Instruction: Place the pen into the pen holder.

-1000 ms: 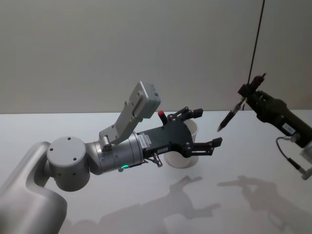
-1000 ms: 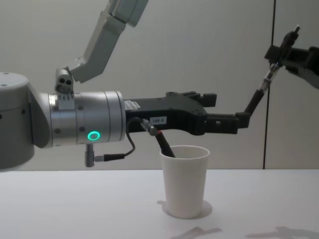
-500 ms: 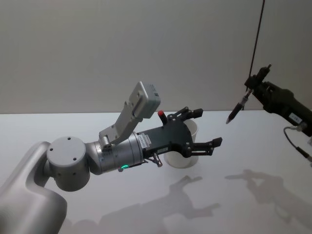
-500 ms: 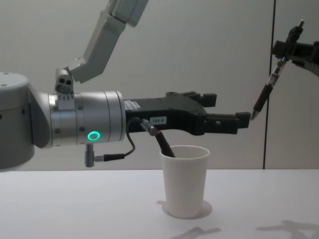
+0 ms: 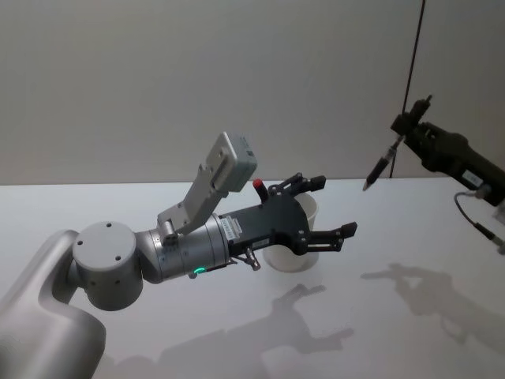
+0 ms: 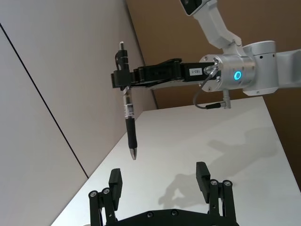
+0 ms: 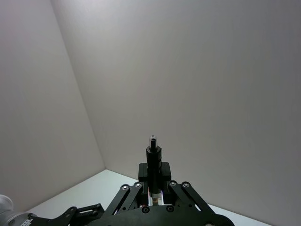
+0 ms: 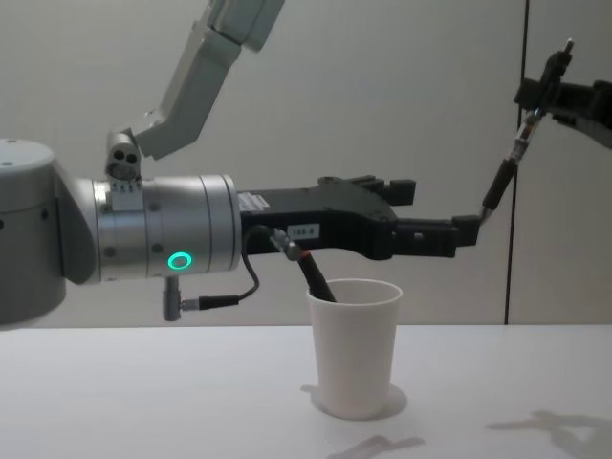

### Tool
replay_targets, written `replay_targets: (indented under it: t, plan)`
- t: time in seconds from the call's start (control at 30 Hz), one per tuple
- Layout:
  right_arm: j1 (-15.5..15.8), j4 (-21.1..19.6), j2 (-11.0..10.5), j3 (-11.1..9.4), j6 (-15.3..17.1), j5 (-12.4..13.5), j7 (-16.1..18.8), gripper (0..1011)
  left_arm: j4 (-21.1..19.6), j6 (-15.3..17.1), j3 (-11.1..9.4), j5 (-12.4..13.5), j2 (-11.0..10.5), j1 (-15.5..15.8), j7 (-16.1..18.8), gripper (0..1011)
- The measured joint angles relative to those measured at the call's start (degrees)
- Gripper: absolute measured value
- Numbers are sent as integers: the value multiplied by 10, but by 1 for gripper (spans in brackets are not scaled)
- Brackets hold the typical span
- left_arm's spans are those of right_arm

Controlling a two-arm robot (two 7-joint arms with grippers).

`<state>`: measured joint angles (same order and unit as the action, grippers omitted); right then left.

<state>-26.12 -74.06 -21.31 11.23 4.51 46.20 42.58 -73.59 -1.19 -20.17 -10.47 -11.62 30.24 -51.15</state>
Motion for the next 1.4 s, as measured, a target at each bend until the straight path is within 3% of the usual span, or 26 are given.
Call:
replay_targets:
  t: [1.4]
  plan:
    - [-150,218,63,46,-22,-58,78,148,0,0,0,0,0,0,0,1004]
